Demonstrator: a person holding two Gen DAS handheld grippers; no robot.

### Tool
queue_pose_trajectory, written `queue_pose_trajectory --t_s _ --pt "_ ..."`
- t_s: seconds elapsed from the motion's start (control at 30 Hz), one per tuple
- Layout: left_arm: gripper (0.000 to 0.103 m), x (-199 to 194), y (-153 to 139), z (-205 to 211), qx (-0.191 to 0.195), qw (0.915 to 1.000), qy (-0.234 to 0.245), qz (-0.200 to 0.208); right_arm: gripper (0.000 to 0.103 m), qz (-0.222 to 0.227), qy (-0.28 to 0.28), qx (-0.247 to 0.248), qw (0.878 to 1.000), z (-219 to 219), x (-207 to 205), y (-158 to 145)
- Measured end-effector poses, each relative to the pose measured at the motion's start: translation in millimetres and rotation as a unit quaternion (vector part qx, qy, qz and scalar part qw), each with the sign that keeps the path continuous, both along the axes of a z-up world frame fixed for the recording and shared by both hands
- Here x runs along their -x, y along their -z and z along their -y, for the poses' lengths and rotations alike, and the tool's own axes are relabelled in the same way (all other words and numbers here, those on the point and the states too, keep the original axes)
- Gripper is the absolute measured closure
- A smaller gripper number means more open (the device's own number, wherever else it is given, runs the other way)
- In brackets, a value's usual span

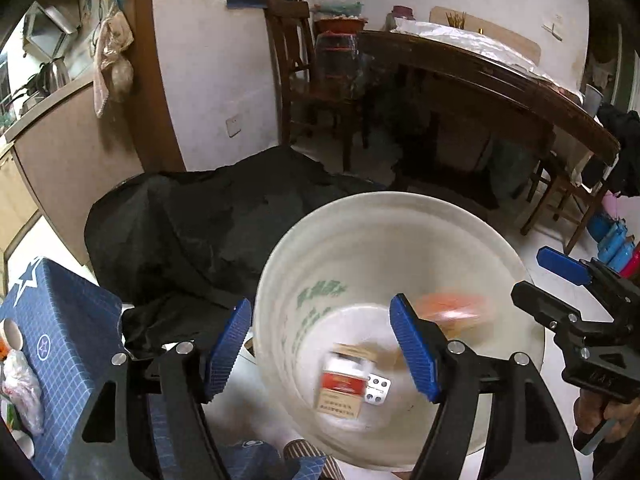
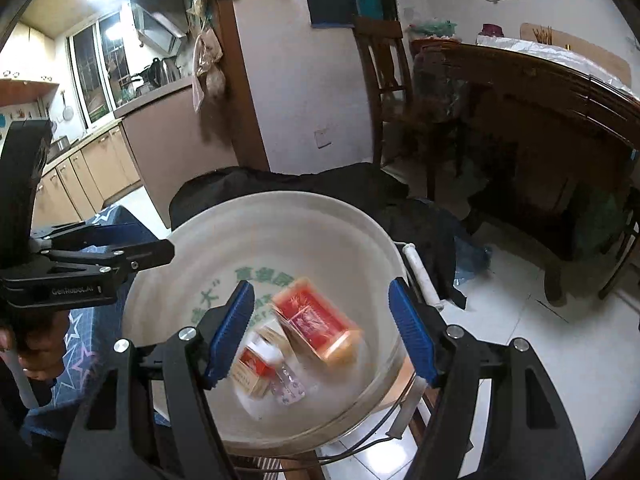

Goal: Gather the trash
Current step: 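Move both tools back toward the table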

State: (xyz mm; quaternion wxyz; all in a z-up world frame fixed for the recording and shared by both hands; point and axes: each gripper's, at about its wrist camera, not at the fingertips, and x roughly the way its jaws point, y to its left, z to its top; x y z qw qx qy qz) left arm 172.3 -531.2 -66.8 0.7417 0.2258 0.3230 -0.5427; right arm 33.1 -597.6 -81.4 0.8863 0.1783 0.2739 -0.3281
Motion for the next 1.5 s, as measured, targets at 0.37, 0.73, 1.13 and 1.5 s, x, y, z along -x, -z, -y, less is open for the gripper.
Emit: queue_pose_trajectory --t_s 0.37,0.73,1.13,1.5 --pt "0.03 -1.3 -7.4 -49.9 0.019 0.9992 -0.029 0.019 0.036 -0.051 -0.005 0.095 0.994 -51.2 -22.9 -18.6" --pt "0.03 -48.7 -10.6 -179.1 0.039 0.988 -0.147 0.027 0.034 -0.075 -0.09 0.162 0.98 -132.2 -89.6 -28.1" --pt "0.03 -70.5 -36.5 -345.6 0.084 0.9391 -0.329 0.054 0.013 0.02 -0.169 0.256 0.952 -256.0 -133.0 -90.9" --pt "0.027 -62.2 -70.8 -462.6 0.11 0.8723 -0.464 0.109 0.005 0.127 -0.218 0.266 0.93 -319.5 -133.0 -148.9"
